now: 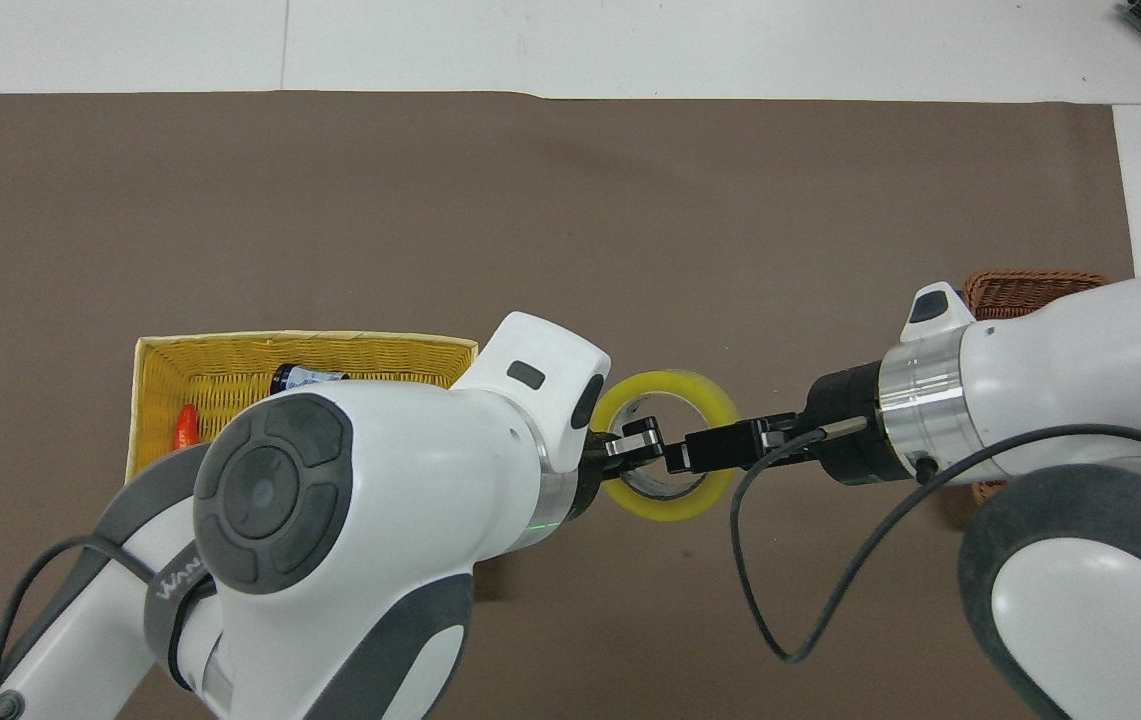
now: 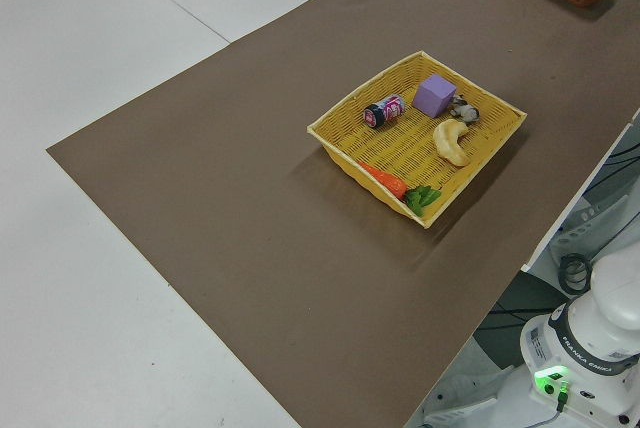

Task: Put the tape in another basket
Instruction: 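Lift the tape with the left gripper while the right gripper approaches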

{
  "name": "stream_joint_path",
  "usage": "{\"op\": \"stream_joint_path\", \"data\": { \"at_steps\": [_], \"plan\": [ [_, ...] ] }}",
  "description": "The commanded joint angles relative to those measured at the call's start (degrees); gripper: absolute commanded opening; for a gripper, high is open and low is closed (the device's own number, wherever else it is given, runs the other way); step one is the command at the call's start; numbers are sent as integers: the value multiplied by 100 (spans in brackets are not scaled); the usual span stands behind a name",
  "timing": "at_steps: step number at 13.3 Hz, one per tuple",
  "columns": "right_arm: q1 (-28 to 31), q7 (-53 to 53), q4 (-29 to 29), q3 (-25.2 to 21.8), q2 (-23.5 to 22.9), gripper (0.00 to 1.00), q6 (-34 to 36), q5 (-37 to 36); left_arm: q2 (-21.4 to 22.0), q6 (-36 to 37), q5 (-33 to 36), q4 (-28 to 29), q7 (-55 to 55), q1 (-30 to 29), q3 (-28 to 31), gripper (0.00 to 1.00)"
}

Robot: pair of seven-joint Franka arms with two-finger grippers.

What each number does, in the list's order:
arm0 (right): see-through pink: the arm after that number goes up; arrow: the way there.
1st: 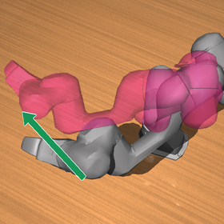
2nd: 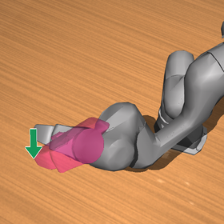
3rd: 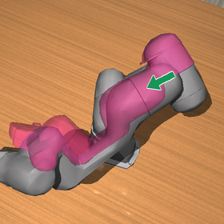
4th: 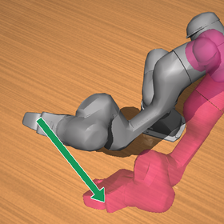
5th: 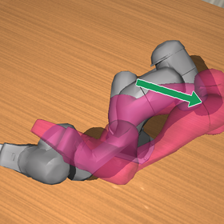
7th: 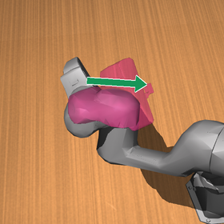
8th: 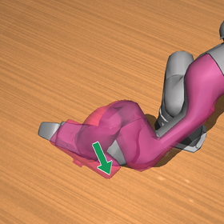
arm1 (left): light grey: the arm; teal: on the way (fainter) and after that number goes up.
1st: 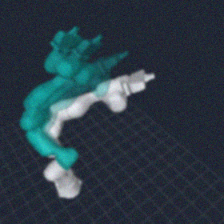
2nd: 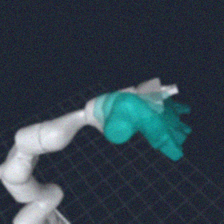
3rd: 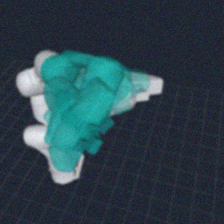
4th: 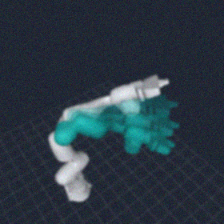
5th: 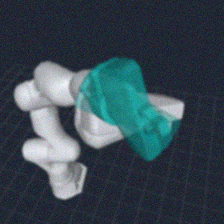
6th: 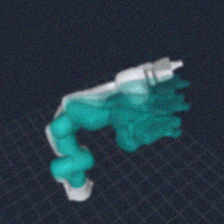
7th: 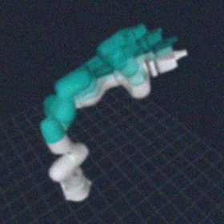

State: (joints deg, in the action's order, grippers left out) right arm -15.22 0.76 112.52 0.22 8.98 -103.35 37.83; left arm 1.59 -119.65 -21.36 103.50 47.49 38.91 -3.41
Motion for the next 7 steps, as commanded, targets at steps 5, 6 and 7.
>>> {"op": "stream_joint_path", "data": {
  "at_steps": [5,6,7],
  "plan": [
    [98,180,201,22,156,2,-36,172,-1,3,-105,-172,199,56,16,0],
    [98,110,201,22,156,0,-36,172,8,3,-96,-172,130,38,16,5],
    [98,-65,201,22,156,0,-19,172,-1,3,-44,-172,68,21,16,59]
  ]
}}
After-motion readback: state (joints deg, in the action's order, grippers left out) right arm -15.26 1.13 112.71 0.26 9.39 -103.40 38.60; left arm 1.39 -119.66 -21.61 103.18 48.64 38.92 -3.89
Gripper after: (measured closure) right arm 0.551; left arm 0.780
